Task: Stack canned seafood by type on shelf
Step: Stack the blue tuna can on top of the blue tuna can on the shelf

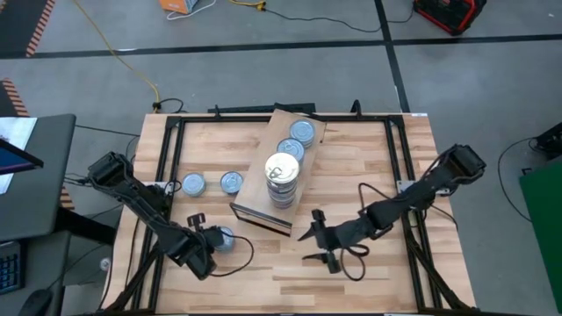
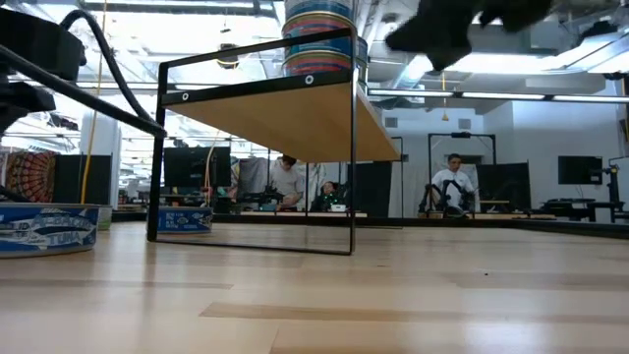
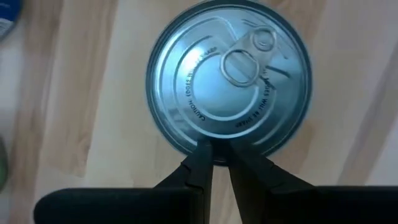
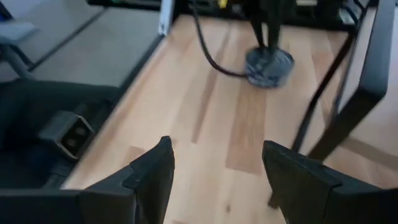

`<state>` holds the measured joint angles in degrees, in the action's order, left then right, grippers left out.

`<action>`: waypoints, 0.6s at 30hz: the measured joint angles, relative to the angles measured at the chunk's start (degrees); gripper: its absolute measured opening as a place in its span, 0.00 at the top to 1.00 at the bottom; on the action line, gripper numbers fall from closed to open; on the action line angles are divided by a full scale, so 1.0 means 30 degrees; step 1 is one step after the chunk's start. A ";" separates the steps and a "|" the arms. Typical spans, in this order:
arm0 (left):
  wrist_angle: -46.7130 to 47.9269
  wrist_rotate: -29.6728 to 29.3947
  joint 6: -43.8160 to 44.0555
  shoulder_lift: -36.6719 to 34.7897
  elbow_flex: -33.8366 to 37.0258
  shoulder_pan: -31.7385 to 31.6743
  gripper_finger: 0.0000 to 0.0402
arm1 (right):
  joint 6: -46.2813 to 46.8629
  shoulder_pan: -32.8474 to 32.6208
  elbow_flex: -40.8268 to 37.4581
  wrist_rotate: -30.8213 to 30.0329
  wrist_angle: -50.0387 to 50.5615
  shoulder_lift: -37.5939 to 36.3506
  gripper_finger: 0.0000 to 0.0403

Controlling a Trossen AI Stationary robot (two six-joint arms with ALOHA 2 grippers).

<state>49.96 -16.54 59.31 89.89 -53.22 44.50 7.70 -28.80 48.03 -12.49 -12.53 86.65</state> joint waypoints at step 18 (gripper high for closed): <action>-1.2735 -0.1975 -1.1417 -0.0118 -0.0281 -0.1442 0.89 | 0.0788 -0.1522 0.0000 -0.1320 0.1969 -0.1637 0.33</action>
<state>11.75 -22.47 25.06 89.53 -54.06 40.18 10.07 -33.36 48.03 -16.45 -6.63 81.74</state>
